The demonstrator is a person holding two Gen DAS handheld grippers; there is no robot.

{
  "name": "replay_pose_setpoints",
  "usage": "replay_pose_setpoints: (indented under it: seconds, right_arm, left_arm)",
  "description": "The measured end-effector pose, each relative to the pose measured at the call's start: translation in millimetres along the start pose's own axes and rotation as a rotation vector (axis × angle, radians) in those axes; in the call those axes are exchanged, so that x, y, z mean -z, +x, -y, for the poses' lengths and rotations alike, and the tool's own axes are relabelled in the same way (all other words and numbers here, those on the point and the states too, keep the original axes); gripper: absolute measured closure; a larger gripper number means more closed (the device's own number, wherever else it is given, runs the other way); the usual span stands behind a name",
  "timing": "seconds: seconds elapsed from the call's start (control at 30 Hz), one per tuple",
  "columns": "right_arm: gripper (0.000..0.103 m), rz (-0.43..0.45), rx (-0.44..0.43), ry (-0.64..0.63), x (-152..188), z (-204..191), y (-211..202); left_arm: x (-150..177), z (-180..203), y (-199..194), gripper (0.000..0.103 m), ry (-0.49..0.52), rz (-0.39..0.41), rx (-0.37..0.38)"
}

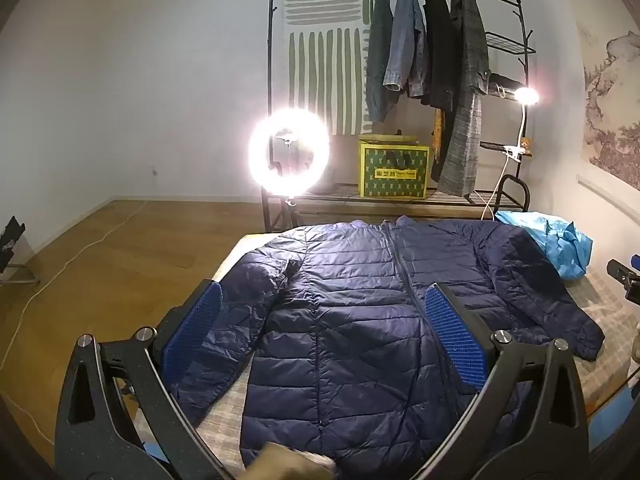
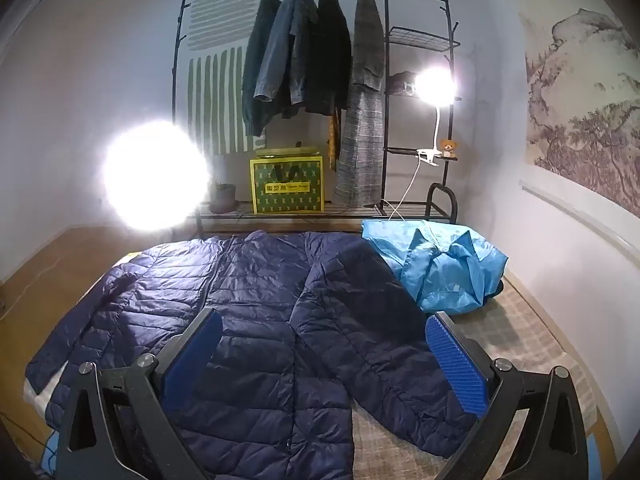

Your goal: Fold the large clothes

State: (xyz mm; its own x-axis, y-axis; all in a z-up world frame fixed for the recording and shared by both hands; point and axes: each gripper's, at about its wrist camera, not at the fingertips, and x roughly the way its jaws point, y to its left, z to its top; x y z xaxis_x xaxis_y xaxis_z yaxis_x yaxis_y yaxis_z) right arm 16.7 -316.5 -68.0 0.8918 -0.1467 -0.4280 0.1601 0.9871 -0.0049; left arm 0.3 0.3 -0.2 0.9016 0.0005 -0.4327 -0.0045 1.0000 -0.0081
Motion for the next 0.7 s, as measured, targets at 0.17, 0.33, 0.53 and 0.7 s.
replay_pose_setpoints:
  seconds: [0.17,0.33,0.53,0.7]
  right_arm:
    - [0.000,0.013,0.006,-0.029,0.1,-0.8,2.7]
    - [0.000,0.020,0.014,-0.020,-0.4,-1.6,-2.1]
    - [0.000,0.006,0.010,-0.002,0.1,-1.0,0.7]
    - [0.000,0.008,0.010,-0.002,-0.1,-1.3,-0.9]
  left_arm:
    - [-0.4,2.2,2.2,0.000,0.005,0.004,-0.008]
    - [1.3,-4.0,4.7,0.000,0.002,0.002,-0.008]
    - [3.1,-2.9,4.4,0.000,-0.006,0.005,-0.020]
    - [4.1,-3.3,5.9,0.000,-0.006,0.004,-0.020]
